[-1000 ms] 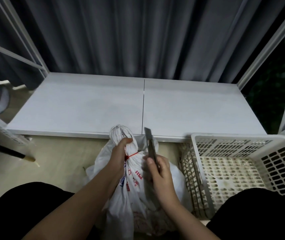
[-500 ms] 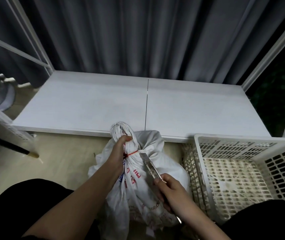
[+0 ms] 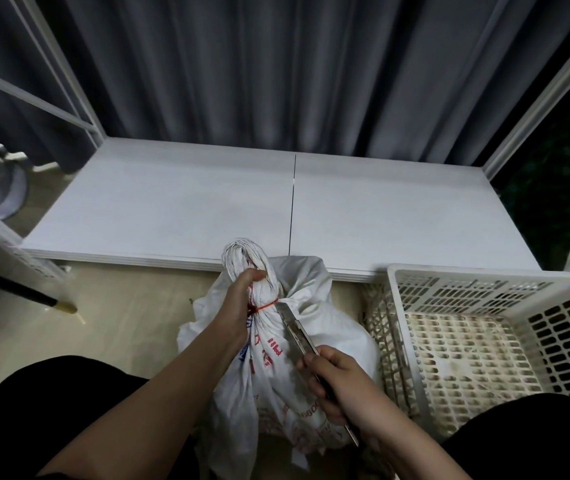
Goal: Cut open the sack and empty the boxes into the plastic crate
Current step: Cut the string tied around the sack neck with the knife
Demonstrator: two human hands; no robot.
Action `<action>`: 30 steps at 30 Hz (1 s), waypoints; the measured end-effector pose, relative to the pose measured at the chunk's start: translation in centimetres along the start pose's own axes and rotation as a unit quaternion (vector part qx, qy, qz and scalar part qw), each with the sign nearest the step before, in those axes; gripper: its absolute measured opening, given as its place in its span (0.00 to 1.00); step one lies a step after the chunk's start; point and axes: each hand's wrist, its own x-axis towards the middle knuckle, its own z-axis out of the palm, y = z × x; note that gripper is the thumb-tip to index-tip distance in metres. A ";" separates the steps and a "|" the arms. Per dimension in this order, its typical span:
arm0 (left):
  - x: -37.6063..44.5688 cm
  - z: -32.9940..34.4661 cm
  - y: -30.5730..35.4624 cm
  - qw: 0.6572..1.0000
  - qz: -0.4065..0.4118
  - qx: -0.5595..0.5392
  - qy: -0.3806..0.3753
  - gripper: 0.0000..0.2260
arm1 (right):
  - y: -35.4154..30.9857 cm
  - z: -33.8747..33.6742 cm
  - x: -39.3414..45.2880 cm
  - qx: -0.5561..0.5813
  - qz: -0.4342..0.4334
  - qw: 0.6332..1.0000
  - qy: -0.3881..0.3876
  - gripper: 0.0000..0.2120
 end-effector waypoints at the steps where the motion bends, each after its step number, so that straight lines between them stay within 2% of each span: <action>1: 0.0 0.0 0.0 1.000 0.000 -0.002 0.002 0.09 | 0.0 0.0 0.0 -0.005 0.002 1.000 0.003 0.09; 9: 0.3 -0.1 -0.2 1.000 0.001 -0.012 -0.002 0.09 | -0.3 -0.1 0.0 -0.028 0.016 0.999 0.008 0.09; 15: 0.3 -0.4 0.1 0.999 0.005 0.002 -0.049 0.12 | -0.2 -0.3 -0.1 0.036 0.039 0.998 -0.017 0.10; 20: 0.4 -0.8 0.1 0.992 0.039 0.070 -0.101 0.24 | 0.0 -0.2 -0.2 0.095 0.042 0.994 -0.020 0.11; 25: 0.4 -0.9 -0.2 0.993 0.069 0.088 -0.034 0.11 | 0.0 -0.1 -0.1 0.107 0.054 0.992 -0.035 0.11; 30: 0.2 -0.9 0.2 0.998 0.004 0.067 -0.009 0.13 | 0.0 0.5 0.0 0.094 0.060 0.993 -0.040 0.11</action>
